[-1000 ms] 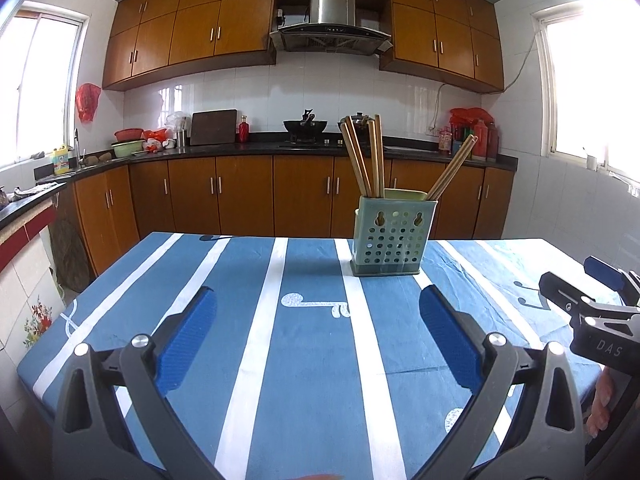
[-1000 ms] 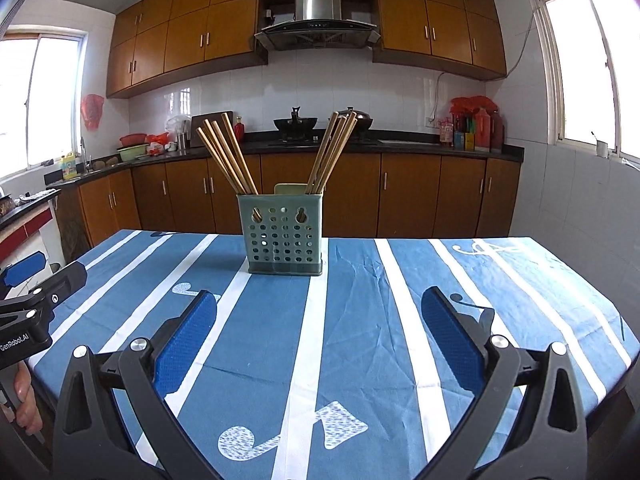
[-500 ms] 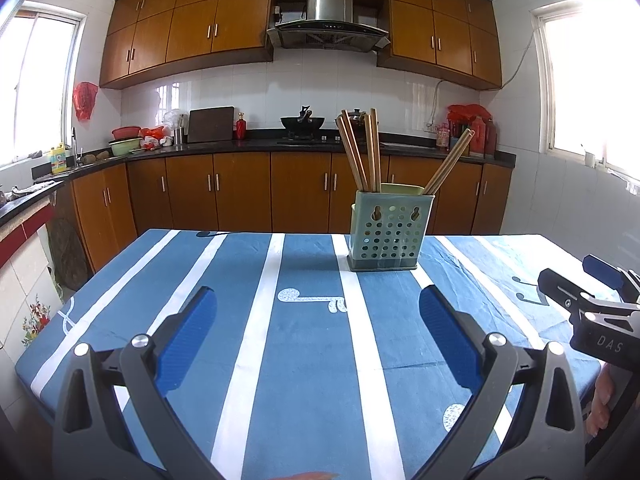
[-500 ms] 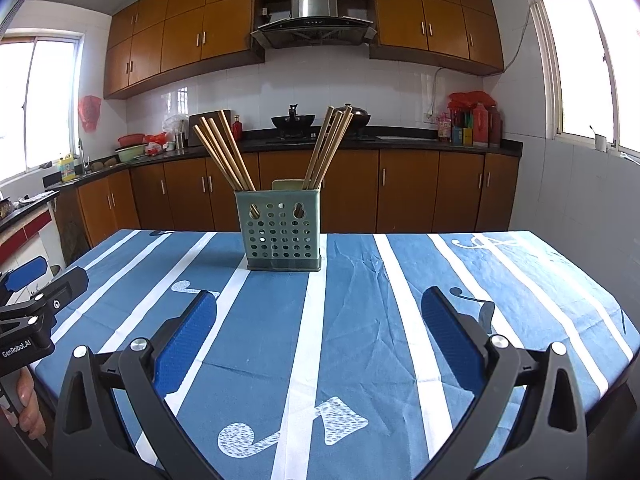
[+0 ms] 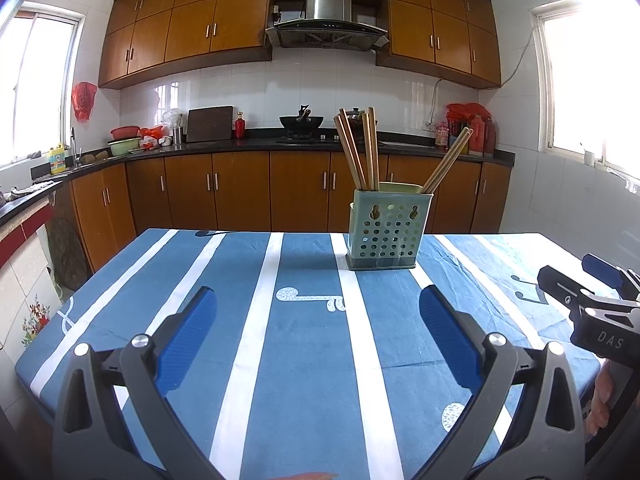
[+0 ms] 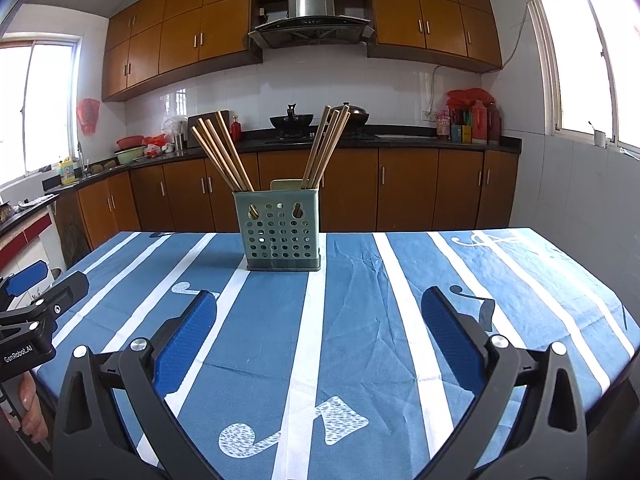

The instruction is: Organize utensils

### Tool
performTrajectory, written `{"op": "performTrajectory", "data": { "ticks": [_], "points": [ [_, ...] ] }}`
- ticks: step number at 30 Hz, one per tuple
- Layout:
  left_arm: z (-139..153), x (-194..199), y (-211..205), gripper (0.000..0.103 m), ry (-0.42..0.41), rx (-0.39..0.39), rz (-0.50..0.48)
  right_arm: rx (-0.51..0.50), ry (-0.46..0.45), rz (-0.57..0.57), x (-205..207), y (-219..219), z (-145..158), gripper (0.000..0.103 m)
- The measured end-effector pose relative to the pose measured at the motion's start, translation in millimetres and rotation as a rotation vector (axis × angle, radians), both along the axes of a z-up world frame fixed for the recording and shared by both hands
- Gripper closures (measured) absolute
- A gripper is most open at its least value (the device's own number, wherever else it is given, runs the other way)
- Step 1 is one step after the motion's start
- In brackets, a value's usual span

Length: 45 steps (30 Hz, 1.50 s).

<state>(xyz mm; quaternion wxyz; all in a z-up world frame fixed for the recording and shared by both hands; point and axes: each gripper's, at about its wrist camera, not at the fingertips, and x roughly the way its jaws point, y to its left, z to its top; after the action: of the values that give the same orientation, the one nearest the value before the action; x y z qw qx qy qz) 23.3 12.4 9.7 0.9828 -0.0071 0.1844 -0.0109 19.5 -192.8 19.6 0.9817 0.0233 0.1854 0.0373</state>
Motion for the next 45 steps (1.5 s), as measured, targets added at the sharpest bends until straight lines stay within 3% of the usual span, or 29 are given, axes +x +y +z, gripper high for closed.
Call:
{"op": "performTrajectory", "data": {
  "ticks": [45],
  "points": [
    [-2.0, -1.3, 0.2, 0.004, 0.006, 0.002, -0.003, 0.006, 0.004, -0.003, 0.5, 1.2, -0.7, 0.002]
  ]
}}
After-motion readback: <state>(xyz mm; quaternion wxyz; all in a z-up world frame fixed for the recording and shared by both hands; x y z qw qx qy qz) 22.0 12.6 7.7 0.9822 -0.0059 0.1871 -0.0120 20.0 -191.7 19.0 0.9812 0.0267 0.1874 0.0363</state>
